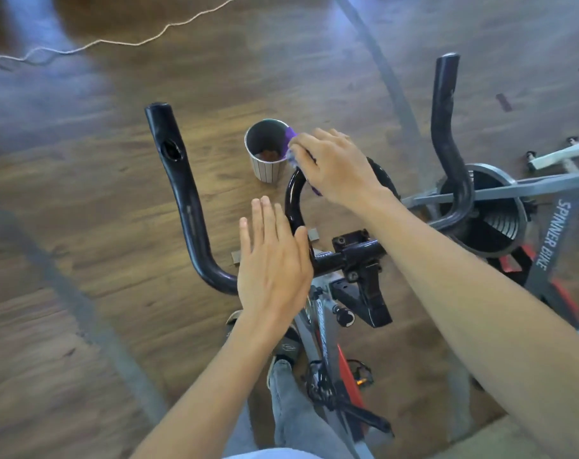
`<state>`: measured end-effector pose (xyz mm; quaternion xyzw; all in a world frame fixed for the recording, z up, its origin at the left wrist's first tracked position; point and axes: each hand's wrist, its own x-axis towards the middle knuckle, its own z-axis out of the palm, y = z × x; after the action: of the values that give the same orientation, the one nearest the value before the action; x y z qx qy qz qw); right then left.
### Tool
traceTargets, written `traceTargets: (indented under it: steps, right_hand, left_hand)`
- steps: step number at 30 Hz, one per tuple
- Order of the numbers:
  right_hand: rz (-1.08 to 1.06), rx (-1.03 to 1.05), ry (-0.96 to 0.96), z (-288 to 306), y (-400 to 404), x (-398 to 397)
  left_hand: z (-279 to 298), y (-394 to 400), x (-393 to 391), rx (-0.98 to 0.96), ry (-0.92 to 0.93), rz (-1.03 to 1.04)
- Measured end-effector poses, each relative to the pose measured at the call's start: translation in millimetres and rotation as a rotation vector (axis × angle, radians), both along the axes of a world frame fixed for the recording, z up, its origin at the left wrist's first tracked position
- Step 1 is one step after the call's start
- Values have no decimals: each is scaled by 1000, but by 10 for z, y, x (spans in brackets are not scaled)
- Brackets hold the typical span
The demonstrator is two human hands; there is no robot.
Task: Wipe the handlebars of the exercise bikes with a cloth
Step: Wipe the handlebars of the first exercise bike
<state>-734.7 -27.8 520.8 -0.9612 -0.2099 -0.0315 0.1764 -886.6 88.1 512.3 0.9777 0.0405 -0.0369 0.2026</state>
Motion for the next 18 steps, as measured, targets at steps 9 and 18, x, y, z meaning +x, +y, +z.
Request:
traceTargets:
  steps: [9, 18]
  right_hand:
    - [-222, 109, 83, -76, -1035, -423]
    - [-245, 34, 168, -18, -973, -677]
  left_hand:
    - [-30, -72, 133, -44, 25, 27]
    - [-33, -103, 117, -6, -17, 37]
